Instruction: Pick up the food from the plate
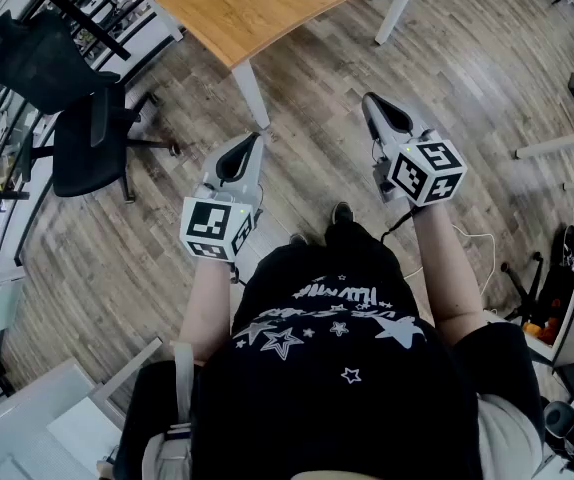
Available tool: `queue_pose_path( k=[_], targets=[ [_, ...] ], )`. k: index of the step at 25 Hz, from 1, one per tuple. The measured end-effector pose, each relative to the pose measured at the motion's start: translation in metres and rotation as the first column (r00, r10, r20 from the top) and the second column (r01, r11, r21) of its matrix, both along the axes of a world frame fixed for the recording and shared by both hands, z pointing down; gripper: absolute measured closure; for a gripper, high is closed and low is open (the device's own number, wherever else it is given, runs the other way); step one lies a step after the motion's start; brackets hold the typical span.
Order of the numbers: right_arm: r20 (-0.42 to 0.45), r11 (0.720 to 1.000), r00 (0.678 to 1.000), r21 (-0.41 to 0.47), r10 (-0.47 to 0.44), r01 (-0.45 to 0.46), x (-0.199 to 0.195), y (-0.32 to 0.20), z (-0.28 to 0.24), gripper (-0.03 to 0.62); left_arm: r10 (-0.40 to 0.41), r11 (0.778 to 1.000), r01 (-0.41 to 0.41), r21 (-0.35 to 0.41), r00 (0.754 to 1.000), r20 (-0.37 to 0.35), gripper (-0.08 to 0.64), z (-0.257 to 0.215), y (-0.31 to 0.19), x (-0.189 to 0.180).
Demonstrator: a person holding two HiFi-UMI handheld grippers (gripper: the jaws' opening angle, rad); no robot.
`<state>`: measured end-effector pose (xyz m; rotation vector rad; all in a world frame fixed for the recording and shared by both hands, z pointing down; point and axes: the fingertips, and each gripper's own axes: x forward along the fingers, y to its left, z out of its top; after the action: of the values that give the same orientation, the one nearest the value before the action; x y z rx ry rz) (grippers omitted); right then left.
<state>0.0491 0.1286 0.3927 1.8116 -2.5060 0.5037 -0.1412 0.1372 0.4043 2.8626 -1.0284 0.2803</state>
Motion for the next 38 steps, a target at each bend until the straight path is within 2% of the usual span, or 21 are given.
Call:
queue_pose_path(
  k=[18, 26, 32, 38],
  targets=[
    [-0.043, 1.0, 0.999, -0.017, 0.003, -0.003, -0.028, 0.024, 0.007, 0.592, -0.002, 0.998, 0.002, -0.057, 1.0, 0.005, 0.558, 0.015, 0.024, -0.025],
    [-0.192, 0.999, 0.98, -0.025, -0.044, 0.04, -0.034, 0.022, 0.021, 0.591, -0.007, 0.995, 0.009, -0.099, 1.0, 0.018, 0.558, 0.033, 0.019, -0.044],
    [-0.173, 0.998, 0.985, -0.062, -0.026, 0.016, -0.027, 0.0, 0.029, 0.589, 0.002, 0.994, 0.001, -0.106, 1.0, 0.023, 0.558, 0.029, -0.008, -0.039],
    [-0.146, 0.999, 0.989, -0.046, -0.024, 0.018, -0.01, -0.046, 0.037, 0.589, -0.033, 0.991, 0.039, -0.124, 0.998, 0.045, 0.558, 0.044, -0.037, -0.031]
  ],
)
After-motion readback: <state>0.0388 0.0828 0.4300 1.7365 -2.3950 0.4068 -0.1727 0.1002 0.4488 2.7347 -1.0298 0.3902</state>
